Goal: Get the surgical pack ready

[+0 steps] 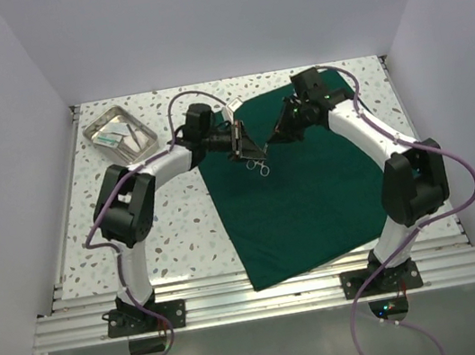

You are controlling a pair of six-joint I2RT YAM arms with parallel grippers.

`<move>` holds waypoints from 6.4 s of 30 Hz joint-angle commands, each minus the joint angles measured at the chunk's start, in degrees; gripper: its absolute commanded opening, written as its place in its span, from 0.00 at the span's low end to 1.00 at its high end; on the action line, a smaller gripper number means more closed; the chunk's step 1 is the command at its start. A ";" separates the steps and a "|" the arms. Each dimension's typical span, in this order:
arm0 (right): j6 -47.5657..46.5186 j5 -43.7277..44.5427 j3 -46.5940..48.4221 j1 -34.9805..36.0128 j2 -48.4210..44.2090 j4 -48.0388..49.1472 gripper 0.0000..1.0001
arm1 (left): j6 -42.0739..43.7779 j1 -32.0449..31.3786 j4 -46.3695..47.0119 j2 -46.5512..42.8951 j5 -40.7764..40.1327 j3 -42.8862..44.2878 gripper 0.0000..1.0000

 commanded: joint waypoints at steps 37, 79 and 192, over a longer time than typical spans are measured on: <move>-13.91 3.06 12.74 -7.91 8.07 -18.37 0.71 | 3.43 44.49 -36.88 12.86 -30.79 29.14 0.03; -28.86 11.06 16.07 24.16 22.83 -22.77 0.00 | 16.44 41.15 -38.20 -21.33 -46.43 -4.78 0.50; -21.65 9.30 -11.79 -21.27 2.18 -15.82 0.00 | 17.25 7.30 -33.45 11.07 -29.75 27.10 0.00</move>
